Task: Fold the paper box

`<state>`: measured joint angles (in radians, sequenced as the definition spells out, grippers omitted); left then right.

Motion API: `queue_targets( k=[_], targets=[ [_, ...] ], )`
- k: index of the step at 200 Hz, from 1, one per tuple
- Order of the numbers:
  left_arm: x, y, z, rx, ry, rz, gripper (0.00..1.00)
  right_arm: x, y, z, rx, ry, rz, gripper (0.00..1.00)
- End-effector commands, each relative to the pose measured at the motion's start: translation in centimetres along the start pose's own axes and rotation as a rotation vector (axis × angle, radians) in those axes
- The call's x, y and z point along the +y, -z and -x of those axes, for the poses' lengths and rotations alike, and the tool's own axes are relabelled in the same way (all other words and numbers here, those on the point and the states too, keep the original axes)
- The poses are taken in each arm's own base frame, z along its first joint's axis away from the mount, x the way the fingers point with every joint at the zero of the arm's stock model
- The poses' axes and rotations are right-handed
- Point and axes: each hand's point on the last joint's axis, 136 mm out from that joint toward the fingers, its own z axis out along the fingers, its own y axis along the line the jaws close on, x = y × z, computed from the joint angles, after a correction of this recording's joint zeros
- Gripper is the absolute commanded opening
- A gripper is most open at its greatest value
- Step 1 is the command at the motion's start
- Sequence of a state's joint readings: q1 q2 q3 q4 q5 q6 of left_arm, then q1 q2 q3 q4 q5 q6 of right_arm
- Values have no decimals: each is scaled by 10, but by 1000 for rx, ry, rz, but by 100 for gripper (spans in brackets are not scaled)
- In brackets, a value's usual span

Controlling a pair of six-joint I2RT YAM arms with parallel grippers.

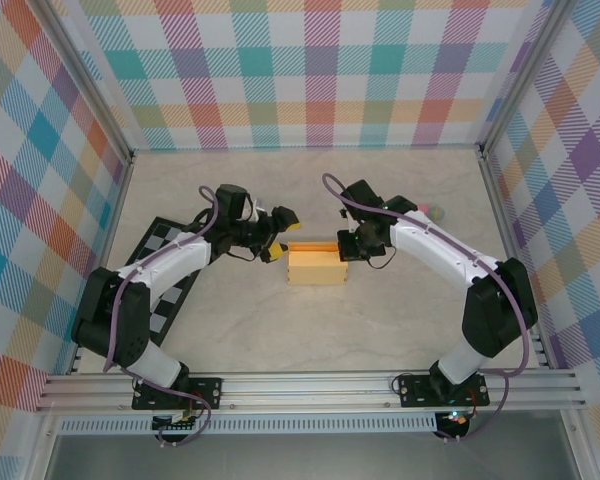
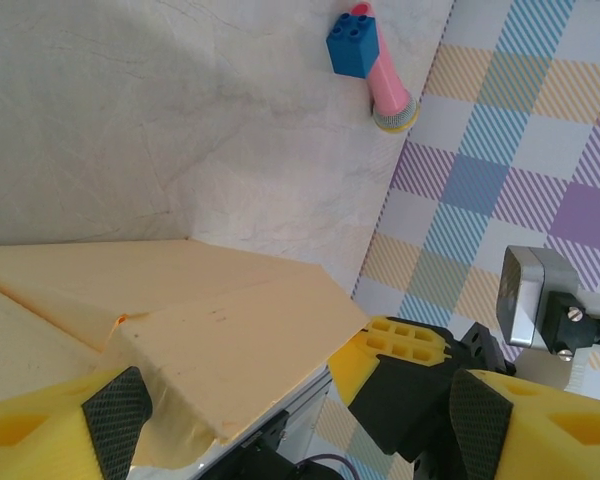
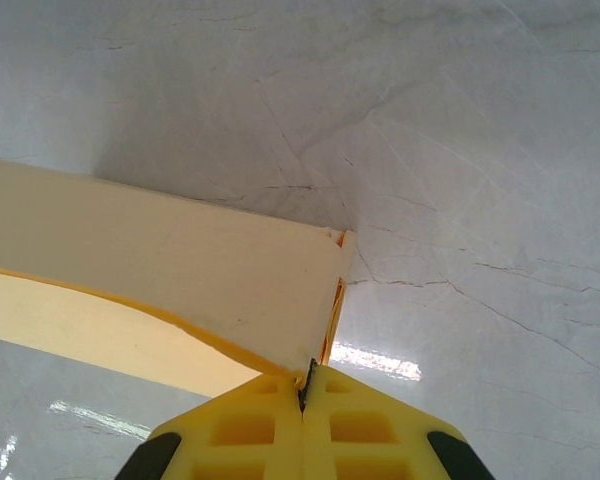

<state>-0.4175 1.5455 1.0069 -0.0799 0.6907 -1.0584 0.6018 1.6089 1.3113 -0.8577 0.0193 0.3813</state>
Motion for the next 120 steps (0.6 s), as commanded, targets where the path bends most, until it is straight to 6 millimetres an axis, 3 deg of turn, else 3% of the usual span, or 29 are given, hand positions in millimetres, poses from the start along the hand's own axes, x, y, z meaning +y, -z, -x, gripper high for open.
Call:
queue_targets(
  k=[1, 47, 120],
  targets=[
    [-19, -3, -15, 65, -78, -19, 82, 17, 1, 3, 18, 6, 56, 0],
    [8, -11, -14, 74, -74, 50, 83, 18, 8, 7, 15, -3, 53, 0],
    [9, -11, -13, 64, -64, 46, 83, 24, 14, 10, 27, -33, 85, 0]
  ],
)
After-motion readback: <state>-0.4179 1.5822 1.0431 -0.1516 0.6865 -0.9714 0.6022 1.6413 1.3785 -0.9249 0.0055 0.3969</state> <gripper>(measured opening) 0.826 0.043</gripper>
